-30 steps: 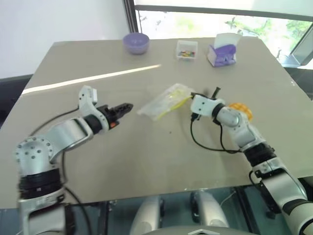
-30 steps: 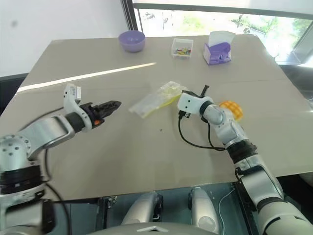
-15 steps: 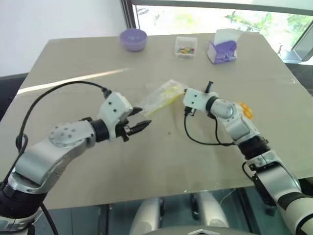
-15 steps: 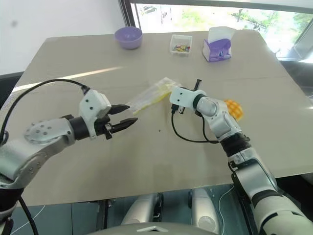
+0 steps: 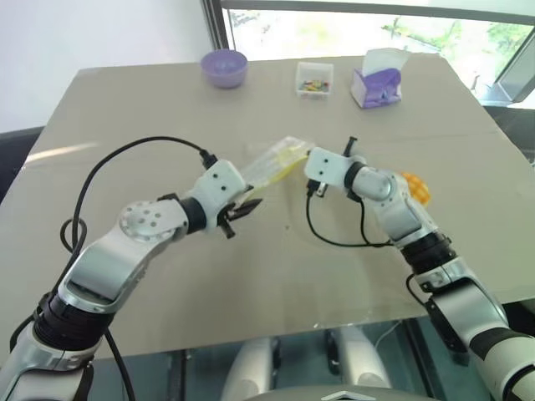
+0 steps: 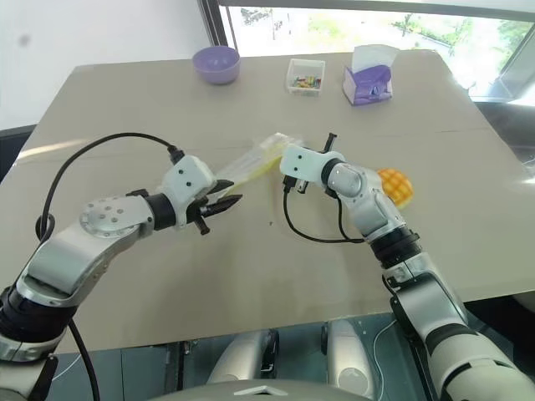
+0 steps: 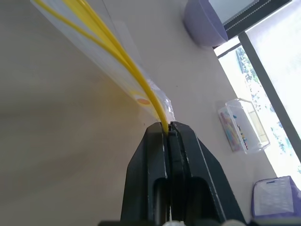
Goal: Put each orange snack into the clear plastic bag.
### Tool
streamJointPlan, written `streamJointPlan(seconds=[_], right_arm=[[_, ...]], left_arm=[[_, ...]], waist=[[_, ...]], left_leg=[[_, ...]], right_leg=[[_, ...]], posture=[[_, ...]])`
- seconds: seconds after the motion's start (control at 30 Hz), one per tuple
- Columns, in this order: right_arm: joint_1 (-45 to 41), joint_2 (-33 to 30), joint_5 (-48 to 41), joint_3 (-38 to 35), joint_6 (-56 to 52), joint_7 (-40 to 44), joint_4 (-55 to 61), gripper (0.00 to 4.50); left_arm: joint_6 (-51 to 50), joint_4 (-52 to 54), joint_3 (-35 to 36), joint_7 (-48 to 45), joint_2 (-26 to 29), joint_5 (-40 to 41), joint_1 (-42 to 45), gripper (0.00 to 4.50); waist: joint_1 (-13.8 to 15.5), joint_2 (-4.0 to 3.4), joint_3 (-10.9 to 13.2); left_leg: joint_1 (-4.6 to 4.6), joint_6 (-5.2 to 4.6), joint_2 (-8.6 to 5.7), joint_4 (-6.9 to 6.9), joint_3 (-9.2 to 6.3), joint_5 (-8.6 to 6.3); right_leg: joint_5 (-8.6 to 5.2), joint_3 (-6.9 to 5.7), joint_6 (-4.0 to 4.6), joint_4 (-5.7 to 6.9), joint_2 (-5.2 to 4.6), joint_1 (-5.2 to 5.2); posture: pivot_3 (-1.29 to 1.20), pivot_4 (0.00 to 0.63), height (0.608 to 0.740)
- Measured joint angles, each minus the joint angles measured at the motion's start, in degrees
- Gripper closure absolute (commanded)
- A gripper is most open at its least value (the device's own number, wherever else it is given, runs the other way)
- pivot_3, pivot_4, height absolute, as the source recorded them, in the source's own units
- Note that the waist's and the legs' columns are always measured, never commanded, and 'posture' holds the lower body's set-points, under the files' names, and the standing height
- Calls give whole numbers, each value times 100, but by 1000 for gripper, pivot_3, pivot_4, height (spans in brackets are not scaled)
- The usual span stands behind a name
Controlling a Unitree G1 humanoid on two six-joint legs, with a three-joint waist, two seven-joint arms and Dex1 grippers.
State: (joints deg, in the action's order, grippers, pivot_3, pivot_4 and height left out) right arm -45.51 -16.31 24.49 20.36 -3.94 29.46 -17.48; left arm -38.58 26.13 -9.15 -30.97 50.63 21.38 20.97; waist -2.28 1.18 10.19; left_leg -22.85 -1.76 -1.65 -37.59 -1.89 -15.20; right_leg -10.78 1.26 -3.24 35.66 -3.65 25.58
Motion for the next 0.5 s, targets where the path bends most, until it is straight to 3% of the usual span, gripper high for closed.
streamJointPlan(seconds=[0.27,0.37,0.47,0.5], right_arm=[[57,12,-92,1,-259,207,289,4500],[186,50,-280,-1,-433,462,515,3619],[335,57,-410,-17,-586,537,753,2185],[413,51,-474,-48,-658,558,876,2185]], left_arm=[[272,-490,-28,-317,-152,-505,111,4441],[763,-873,-28,-550,-141,-731,154,4500],[1583,-1363,-22,-889,-142,-983,276,4500],[2005,-1557,-20,-1031,-152,-1080,338,4500]], waist=[[1,0,0],[1,0,0],[8,0,0],[14,0,0]], left_leg=[[0,0,0,-30,-1,0],[-1,0,0,-38,-1,0],[-3,-1,0,-46,-2,-1],[-3,-1,0,-47,-2,-1]], right_leg=[[0,0,0,23,0,-1],[0,-1,0,27,1,-2],[1,-2,-1,30,0,-3],[1,-2,-1,30,-1,-3]], posture=[[0,150,740],[0,150,740],[0,150,740],[0,150,740]])
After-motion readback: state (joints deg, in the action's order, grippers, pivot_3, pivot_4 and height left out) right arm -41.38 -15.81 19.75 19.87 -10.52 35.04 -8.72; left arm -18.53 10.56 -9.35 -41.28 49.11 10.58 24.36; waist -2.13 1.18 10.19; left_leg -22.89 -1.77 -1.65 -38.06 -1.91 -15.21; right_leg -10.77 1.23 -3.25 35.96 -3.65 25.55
